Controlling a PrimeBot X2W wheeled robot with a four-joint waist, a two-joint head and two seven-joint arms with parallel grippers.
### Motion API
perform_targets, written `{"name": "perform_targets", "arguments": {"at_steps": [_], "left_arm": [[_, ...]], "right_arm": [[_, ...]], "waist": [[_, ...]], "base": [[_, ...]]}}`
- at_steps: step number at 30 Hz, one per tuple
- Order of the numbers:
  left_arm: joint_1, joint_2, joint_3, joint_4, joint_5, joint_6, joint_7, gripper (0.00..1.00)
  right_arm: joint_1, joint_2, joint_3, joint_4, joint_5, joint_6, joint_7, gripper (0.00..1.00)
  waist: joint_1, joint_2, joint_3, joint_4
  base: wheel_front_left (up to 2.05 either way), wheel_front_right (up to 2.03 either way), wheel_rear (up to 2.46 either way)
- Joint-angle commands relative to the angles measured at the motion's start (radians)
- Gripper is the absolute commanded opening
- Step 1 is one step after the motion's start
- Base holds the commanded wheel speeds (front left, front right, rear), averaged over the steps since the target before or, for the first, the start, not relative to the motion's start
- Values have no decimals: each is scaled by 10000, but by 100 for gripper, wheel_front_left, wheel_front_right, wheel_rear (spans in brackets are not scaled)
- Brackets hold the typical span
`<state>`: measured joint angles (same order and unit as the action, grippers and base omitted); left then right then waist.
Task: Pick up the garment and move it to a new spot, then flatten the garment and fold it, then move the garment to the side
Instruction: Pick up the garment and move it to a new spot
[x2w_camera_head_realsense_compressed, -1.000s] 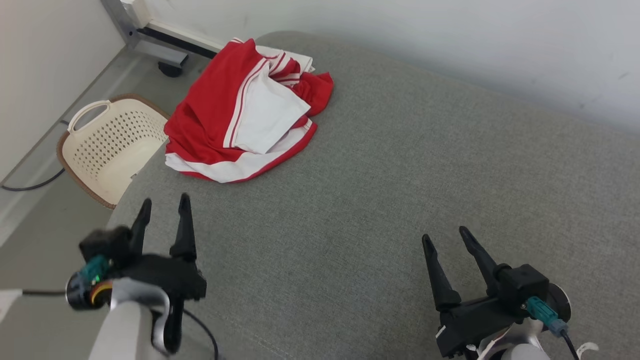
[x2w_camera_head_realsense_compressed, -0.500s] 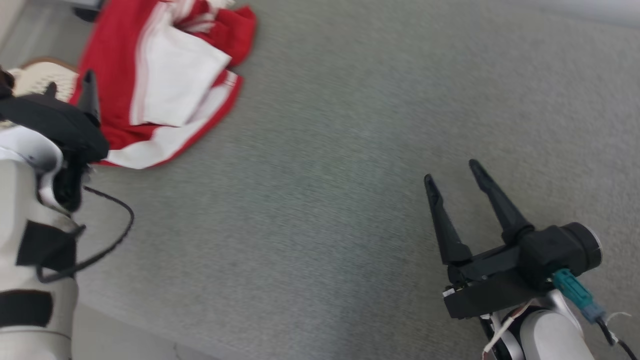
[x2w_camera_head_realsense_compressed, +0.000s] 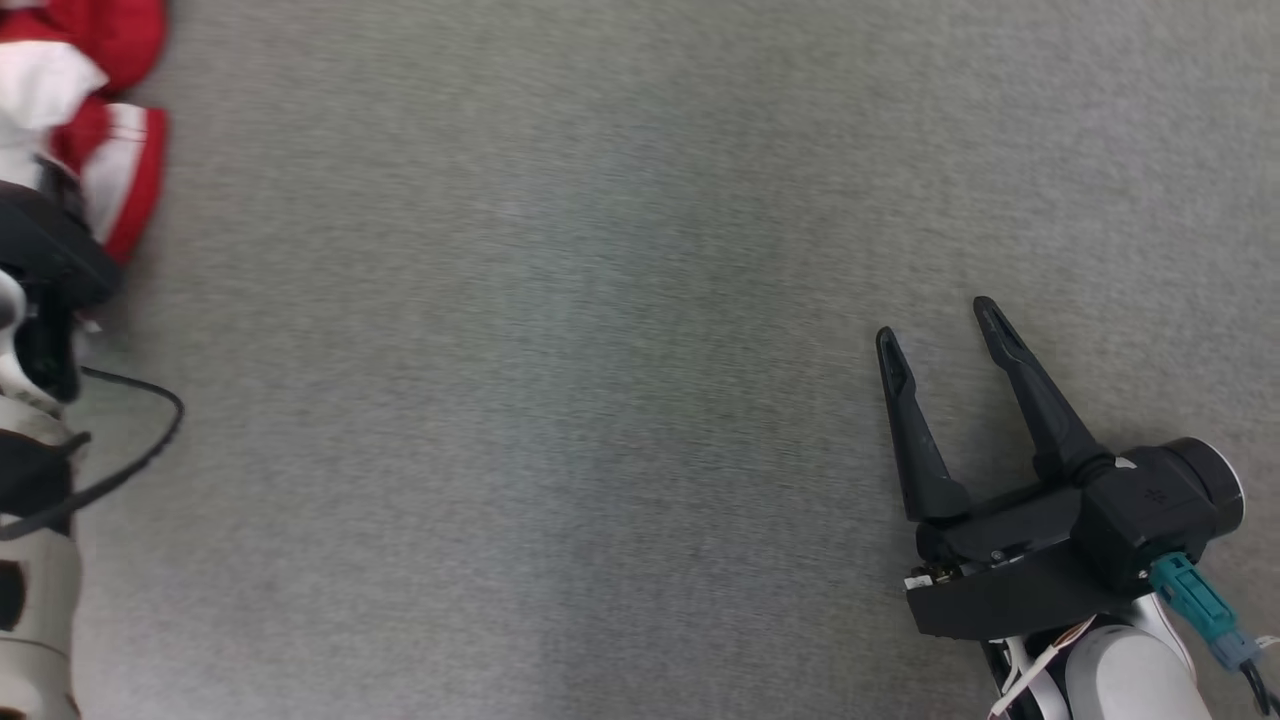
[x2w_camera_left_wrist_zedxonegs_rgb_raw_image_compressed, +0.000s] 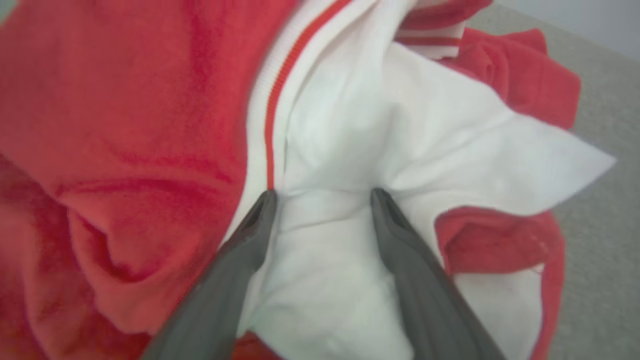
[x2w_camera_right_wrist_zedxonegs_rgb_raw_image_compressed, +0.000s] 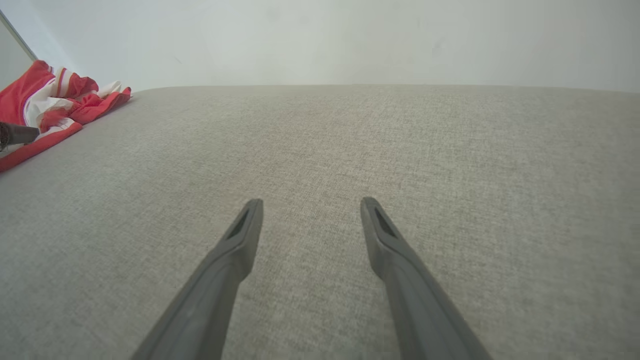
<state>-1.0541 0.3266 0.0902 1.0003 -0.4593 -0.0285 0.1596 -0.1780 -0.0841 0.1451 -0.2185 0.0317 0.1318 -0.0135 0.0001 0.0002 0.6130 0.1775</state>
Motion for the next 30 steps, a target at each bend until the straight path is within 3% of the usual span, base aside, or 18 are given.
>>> {"name": "perform_targets", "arguments": {"at_steps": [1, 2, 3, 10, 17, 26, 30], "left_arm": [[-75, -132, -80, 175, 103, 47, -37, 71], [-35, -169, -137, 222, 174, 107, -176, 27], [8, -206, -174, 275, 172, 103, -285, 0], [189, -94, -222, 548, 33, -258, -685, 0], [250, 708, -178, 274, 37, -478, -959, 0], [-1, 1289, -428, -700, 105, -723, -486, 0], [-60, 1276, -715, -1402, 134, -778, -36, 0]], "right_arm": [[53, 31, -25, 10, -134, -21, 2, 100], [33, 35, -46, 50, -137, -21, -14, 100], [8, 47, -35, 97, -120, -21, -34, 100], [-125, 135, 141, 599, 54, -21, -283, 100], [-226, 266, 268, 1232, 351, -21, -637, 100], [42, 335, 171, 2152, 794, -21, -1206, 100], [260, 340, 198, 2574, 1208, -21, -1464, 100]], "waist": [[-1, -2, 534, -549], [-1, -2, 484, -525], [-1, -2, 422, -505], [-1, -2, -436, -307], [-1, -2, -1850, -198], [-1, -2, -3648, -121], [-1, -2, -4543, -96]], "base": [[0, 0, 0], [0, 0, 0], [0, 0, 0], [0, 0, 0], [0, 0, 0], [0, 0, 0], [0, 0, 0]]}}
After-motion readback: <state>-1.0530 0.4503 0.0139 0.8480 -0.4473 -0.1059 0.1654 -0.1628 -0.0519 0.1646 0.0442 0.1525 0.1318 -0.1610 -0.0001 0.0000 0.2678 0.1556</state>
